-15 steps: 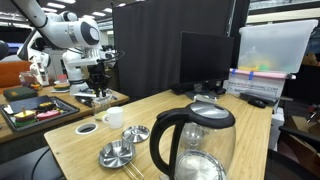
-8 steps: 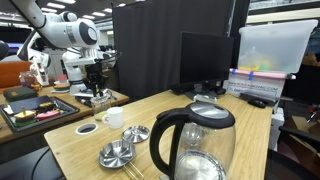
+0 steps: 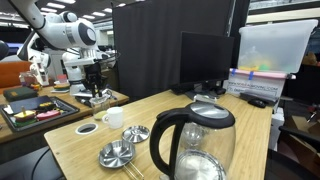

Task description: Put the glass lid on the glass jar

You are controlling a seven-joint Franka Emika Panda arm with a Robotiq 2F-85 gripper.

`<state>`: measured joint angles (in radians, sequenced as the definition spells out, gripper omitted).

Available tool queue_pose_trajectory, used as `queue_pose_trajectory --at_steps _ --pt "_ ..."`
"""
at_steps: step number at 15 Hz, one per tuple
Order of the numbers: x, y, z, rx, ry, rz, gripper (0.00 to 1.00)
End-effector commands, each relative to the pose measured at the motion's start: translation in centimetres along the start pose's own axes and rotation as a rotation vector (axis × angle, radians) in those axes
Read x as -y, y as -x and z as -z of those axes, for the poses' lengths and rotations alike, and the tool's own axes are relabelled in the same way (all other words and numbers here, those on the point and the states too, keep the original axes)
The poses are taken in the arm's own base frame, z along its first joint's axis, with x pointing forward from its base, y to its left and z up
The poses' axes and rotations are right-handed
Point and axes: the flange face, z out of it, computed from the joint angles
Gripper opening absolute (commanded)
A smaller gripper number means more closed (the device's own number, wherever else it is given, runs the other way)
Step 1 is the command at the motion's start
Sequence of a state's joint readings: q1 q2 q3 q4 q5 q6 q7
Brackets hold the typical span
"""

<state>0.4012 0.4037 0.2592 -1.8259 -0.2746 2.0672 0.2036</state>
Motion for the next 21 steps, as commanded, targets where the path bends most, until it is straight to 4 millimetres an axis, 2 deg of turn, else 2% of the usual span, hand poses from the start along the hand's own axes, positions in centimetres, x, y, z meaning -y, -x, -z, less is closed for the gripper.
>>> queue_pose_trajectory --at_steps 1,10,11,12,19,21 --pt "-0.1 -0.5 0.3 0.013 0.030 0.011 0.08" --pt "-0.8 -0.7 -1.7 0.043 0.012 -0.004 0.08" --pt "-0.8 -0.7 -1.7 0.045 0.010 -0.004 0.18" --pt "-0.8 -0.7 -1.7 0.046 0.011 -0.004 0.50" --pt "-0.6 -0.6 -2.6 0.063 -0.057 0.015 0.98" --pt "-0.5 -0.6 -2.8 0.068 -0.075 0.018 1.00"
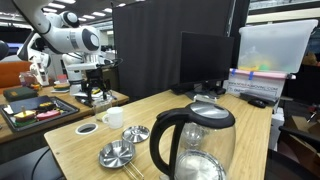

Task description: Put the glass lid on the glass jar

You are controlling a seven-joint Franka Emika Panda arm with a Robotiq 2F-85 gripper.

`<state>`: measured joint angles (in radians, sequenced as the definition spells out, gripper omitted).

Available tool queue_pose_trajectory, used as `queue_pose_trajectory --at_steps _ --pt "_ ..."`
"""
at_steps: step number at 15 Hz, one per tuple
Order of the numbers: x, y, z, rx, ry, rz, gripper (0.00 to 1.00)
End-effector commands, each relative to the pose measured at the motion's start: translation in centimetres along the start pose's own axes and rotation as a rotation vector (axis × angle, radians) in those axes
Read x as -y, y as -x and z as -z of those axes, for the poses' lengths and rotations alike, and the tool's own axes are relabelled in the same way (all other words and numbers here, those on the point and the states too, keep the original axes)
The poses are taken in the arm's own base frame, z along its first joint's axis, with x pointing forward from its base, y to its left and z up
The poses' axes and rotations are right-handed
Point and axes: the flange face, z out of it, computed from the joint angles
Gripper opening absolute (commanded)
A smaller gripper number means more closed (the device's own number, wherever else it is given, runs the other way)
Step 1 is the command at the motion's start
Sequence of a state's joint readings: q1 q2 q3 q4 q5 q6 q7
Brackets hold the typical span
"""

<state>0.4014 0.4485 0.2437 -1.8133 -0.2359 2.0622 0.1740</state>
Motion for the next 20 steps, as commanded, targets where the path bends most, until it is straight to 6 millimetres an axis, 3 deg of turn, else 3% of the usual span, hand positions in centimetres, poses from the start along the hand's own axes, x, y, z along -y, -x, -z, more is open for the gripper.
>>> queue_pose_trajectory --at_steps 1,17,20 --pt "-0.2 -0.1 -0.5 0.027 -0.045 0.018 1.00" --pt "0.2 -0.1 -0.6 0.018 -0.043 0.002 1.00" --pt "-0.7 0.6 0.8 -0.017 -0.036 -0.045 1.00"
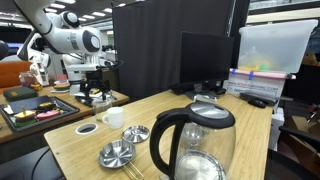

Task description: Put the glass lid on the glass jar

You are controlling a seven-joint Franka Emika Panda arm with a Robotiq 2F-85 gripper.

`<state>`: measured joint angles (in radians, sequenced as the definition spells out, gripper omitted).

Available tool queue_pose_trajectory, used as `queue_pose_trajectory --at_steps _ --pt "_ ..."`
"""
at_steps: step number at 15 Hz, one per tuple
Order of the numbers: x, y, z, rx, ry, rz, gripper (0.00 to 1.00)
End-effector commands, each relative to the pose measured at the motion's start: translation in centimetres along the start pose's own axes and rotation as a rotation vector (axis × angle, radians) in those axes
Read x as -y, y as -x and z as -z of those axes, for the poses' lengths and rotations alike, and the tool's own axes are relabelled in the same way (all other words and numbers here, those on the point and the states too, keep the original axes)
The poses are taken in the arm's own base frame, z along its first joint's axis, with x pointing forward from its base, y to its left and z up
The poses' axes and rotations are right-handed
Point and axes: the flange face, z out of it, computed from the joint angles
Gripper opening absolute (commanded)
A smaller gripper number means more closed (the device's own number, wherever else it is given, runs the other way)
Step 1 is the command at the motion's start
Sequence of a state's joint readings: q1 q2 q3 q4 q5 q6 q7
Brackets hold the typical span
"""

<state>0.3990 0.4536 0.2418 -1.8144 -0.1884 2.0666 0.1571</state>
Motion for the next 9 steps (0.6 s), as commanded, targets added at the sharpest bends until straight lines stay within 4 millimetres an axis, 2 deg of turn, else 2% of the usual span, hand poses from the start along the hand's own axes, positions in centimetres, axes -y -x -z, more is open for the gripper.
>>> queue_pose_trajectory --at_steps 1,4,5,7,9 --pt "-1.1 0.8 1.6 -0.036 0.013 -0.052 1.00" --pt "-1.8 2.0 3.1 -0.044 0.016 -0.074 1.00" --pt "-1.6 0.6 2.7 -0.038 0.015 -0.061 1.00" --pt "-1.6 0.8 3.0 -0.042 0.017 -0.061 1.00" --pt "-1.5 0.6 2.4 -0.034 0.015 -0.059 1.00"
